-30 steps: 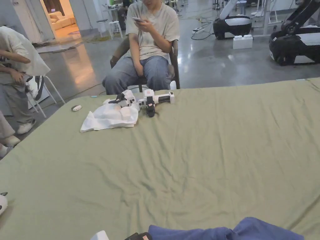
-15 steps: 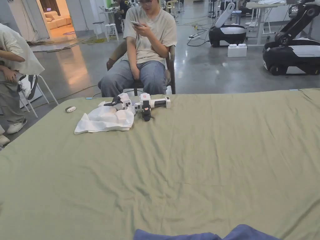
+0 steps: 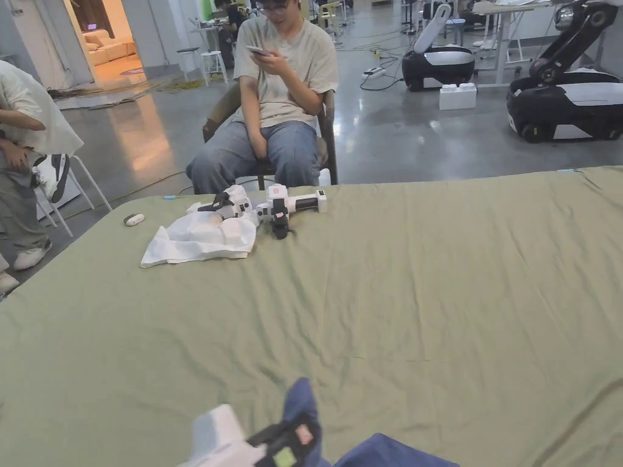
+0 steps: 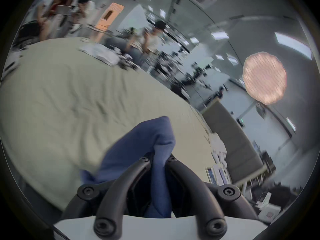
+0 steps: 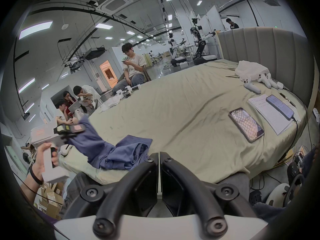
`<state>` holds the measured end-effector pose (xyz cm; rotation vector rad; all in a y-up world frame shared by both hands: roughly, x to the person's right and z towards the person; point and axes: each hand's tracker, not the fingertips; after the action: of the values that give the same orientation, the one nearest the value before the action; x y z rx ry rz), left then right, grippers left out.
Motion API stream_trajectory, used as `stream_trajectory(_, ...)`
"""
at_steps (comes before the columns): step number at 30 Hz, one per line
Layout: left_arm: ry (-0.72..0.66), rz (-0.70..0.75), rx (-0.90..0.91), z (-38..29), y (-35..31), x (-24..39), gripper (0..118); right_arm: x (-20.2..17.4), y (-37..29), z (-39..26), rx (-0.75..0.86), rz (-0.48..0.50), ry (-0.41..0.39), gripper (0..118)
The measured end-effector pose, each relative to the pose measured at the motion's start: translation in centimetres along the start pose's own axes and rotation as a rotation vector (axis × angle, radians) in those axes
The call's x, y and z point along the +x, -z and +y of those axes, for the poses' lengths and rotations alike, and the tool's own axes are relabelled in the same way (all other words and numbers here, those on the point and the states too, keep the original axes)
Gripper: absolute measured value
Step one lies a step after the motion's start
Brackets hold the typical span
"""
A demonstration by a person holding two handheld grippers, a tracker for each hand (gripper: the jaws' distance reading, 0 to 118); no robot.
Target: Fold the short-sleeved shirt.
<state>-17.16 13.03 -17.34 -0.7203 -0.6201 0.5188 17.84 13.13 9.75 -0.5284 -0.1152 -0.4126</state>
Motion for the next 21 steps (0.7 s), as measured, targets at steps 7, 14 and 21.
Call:
stream_trajectory(7,0.146,-0.02,-0.282,-6.5,10.3,5.0,9,0.9,-1.6,-1.5,0.01,-0.045,0.049,0)
stream_trajectory(14,0.139,-0.098,-0.299,-6.7,10.3,5.5,71,2.0,-1.9,-2.3,-0.012,-0.079,0.071,0)
stream_trajectory(21,0.028,-0.049,-0.309,-7.3,10.5,3.3,1,2.4,-1.2,-3.0,-0.059,-0.08,0.08,0)
